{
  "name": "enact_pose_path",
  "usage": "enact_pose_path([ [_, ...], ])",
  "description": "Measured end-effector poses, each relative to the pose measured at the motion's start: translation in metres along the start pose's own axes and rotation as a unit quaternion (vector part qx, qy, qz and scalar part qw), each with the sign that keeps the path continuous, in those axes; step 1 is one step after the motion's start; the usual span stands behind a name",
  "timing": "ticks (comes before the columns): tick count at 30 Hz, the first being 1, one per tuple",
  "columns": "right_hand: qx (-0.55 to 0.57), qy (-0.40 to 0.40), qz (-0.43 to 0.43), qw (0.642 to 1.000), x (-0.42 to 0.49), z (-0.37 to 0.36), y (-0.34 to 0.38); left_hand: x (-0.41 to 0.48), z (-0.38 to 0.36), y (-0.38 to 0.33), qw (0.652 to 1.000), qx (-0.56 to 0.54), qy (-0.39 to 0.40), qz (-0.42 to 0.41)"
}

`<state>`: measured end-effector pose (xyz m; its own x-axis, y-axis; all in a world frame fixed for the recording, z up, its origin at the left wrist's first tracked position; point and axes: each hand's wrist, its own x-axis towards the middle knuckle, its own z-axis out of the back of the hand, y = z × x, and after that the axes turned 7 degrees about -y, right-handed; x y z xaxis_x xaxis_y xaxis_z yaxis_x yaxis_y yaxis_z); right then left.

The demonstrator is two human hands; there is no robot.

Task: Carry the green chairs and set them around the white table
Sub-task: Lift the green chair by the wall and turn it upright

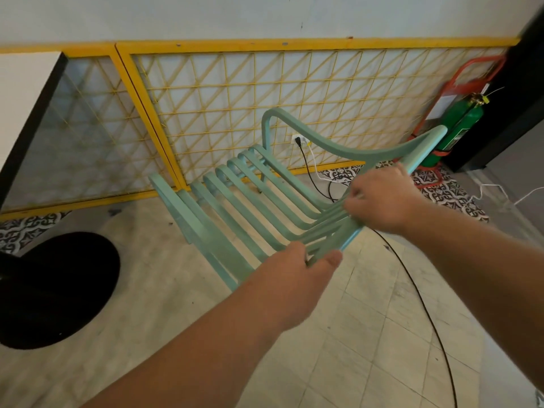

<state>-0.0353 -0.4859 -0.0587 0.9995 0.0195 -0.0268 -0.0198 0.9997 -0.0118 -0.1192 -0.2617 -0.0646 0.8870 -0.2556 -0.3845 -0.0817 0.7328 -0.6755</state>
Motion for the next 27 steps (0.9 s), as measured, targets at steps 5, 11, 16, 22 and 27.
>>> enact_pose_path([
  [5, 0.137, 0.027, 0.053, 0.989, -0.058, 0.019, 0.098, 0.036, 0.036, 0.081, 0.971, 0.175, -0.123, -0.104],
  [11, 0.104, 0.026, 0.082, 0.991, -0.071, 0.008, 0.149, 0.095, 0.039, 0.159, 0.944, 0.281, -0.122, -0.125],
  [16, 0.038, 0.075, 0.078, 0.993, -0.066, 0.001, 0.154, 0.111, 0.007, 0.162, 0.950, 0.258, 0.011, -0.177],
  [22, 0.023, 0.096, 0.153, 0.983, -0.061, 0.004, 0.143, 0.124, -0.010, 0.181, 0.962, 0.232, -0.006, -0.146],
  [27, 0.010, 0.056, 0.211, 0.976, -0.065, 0.003, 0.134, 0.120, -0.012, 0.169, 0.948, 0.257, -0.063, -0.178],
])
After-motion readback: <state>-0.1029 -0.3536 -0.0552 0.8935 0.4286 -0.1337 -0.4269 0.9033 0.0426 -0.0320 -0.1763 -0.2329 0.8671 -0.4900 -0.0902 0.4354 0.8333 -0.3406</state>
